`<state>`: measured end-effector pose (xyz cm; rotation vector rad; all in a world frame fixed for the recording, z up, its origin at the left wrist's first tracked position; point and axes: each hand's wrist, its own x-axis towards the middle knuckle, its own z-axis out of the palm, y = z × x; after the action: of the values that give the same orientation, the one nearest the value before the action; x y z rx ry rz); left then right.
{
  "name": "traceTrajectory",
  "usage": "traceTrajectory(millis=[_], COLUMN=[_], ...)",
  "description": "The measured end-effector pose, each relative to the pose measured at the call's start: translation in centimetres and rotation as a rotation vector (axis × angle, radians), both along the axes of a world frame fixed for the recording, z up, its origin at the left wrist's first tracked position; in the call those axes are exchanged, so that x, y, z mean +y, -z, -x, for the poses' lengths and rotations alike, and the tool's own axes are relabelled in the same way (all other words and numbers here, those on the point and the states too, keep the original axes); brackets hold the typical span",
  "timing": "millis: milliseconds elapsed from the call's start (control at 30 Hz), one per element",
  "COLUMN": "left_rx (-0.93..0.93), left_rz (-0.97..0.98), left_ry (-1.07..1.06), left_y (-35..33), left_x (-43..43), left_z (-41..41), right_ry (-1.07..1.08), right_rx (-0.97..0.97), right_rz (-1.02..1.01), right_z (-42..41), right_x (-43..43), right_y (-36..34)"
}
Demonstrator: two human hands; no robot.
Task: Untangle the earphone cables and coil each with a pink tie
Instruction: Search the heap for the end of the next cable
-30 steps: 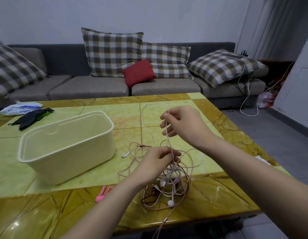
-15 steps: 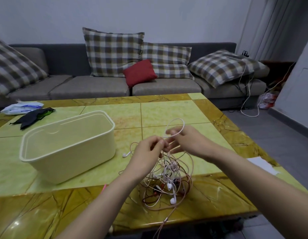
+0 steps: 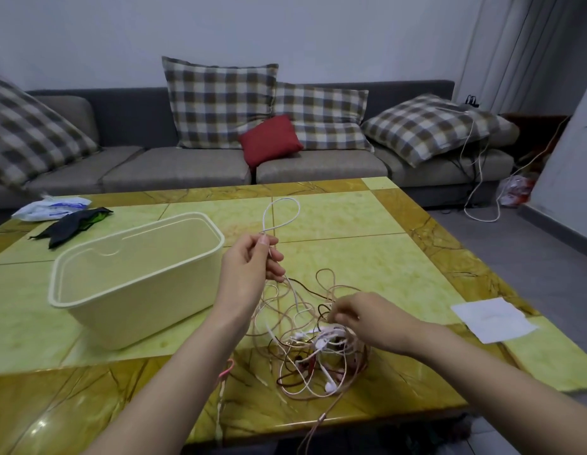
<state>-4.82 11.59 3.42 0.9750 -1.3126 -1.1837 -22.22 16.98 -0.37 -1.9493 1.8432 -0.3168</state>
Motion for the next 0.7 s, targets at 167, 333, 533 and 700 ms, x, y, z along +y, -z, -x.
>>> traceTrajectory(millis=[167, 333, 533, 700], left_rx=[-0.032, -0.001, -0.167, -0.294], left_rz=[0.018, 0.055, 0.012, -0.155], left_ry=[0.059, 0.077, 0.099, 0.309], left_y=[0.0, -0.8, -0.3, 1.5], left_x=[0.4, 0.5, 0.0, 1.4], left_z=[0.7, 1.0, 0.5, 1.5], right_ry=[-0.122, -0.165, 0.029, 0.150], right_rx=[-0.206, -0.117, -0.250, -0.430], right_rz=[0.020, 0.103, 0.229, 0.257], right_z=[-2.8, -4.7, -3.7, -2.8], right_x=[0.7, 1.1, -0.3, -1.5], right_y=[-1.7, -1.6, -3.0, -4.6])
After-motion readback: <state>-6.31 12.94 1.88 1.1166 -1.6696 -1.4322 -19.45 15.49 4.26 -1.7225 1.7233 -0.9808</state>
